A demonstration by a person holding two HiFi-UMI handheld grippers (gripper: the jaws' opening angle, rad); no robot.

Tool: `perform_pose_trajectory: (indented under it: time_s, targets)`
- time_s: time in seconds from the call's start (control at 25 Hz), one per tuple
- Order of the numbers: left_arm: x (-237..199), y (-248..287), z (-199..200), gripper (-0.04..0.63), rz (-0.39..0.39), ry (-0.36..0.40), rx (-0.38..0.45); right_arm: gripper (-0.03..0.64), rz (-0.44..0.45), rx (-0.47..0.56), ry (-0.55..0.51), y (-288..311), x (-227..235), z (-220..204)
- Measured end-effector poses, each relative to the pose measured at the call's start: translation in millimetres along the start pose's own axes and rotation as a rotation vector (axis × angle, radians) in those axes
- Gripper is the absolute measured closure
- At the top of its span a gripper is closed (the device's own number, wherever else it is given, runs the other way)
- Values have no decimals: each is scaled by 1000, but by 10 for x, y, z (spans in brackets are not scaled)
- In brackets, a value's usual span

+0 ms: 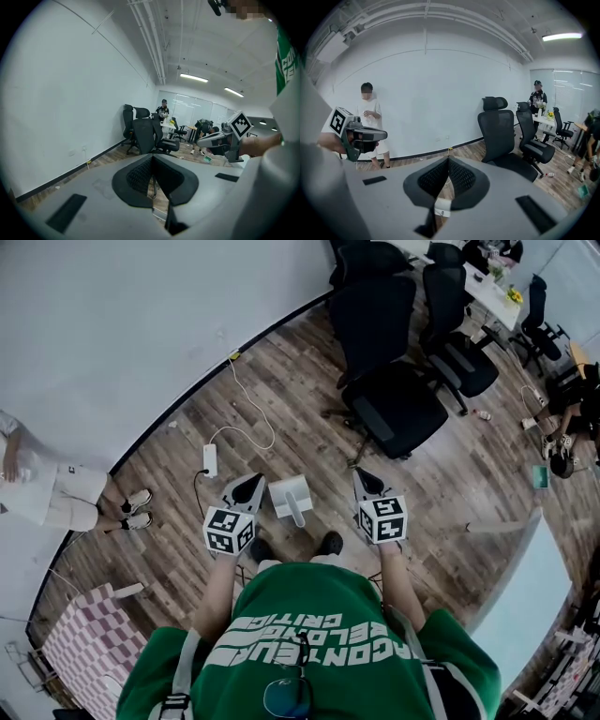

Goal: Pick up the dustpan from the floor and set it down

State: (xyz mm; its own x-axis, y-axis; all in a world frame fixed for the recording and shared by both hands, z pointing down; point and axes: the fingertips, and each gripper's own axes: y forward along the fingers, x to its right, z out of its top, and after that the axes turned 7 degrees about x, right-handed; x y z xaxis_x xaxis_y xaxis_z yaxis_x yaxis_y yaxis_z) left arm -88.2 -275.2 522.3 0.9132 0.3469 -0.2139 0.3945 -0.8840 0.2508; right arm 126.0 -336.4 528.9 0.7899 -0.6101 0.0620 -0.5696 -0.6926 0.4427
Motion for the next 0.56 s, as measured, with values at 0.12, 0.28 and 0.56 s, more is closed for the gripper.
perform_pose_trajectory:
  time_s: [0.12,0.28,0.56]
  targets:
    - [5,1,-10,603,-1,4,2,609,3,3,0,3,-7,-17]
    - [-6,3,6,601,-3,5,4,609,7,-5,-1,13,-19,-25]
    - [-38,-70,0,601,8,3,8,609,3,1,4,-3,-58,-36]
